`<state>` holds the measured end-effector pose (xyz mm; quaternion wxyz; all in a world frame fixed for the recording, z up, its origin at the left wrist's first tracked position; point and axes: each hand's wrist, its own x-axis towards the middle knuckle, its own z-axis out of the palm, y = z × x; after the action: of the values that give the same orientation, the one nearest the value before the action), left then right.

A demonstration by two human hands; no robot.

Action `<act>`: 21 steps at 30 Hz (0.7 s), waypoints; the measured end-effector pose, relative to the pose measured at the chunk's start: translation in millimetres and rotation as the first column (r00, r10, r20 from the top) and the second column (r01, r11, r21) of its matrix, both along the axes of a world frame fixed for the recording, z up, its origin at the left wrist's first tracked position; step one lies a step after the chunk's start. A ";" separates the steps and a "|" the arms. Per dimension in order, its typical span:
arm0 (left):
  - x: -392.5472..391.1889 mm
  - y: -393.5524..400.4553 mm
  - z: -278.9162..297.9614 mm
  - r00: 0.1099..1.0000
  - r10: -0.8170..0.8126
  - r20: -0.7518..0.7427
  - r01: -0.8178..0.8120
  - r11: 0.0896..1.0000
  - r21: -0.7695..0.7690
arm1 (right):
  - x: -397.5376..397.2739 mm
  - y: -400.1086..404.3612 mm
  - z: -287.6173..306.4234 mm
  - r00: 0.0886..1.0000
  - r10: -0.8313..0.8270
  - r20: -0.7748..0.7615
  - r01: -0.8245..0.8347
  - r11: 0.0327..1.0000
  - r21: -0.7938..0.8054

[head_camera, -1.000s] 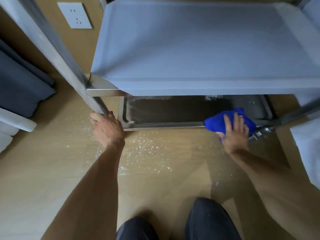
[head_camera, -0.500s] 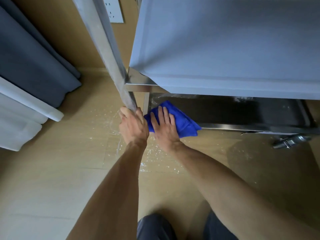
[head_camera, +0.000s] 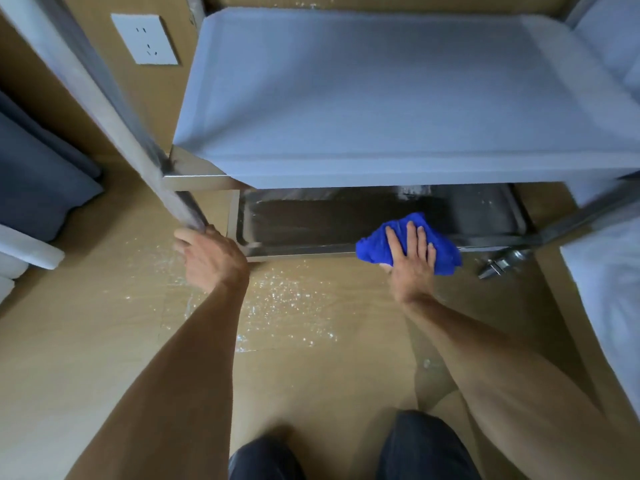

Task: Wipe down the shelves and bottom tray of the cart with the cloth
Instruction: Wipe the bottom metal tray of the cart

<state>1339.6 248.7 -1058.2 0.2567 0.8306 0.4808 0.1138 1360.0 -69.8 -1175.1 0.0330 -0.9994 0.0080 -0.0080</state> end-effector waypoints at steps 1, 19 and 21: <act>-3.2 -12.6 -5.0 1.000 0.023 -0.017 -0.023 1.000 0.008 | -0.1 -7.7 -4.5 0.999 -0.020 0.025 0.020 1.000 0.012; -9.2 -175.4 -74.5 0.938 -0.343 -0.059 0.345 0.938 0.032 | 29.5 -159.1 40.5 0.601 -0.797 -0.055 0.642 0.441 0.627; -14.1 -173.8 -73.2 0.937 -0.346 -0.052 0.347 0.938 0.016 | 32.5 -125.0 29.0 0.606 -0.792 -0.078 0.623 0.412 0.665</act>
<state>1325.5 74.8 -1131.4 0.2506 0.9080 0.3315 0.0528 1392.5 -194.8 -1146.1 0.3608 -0.8148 0.4307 -0.1432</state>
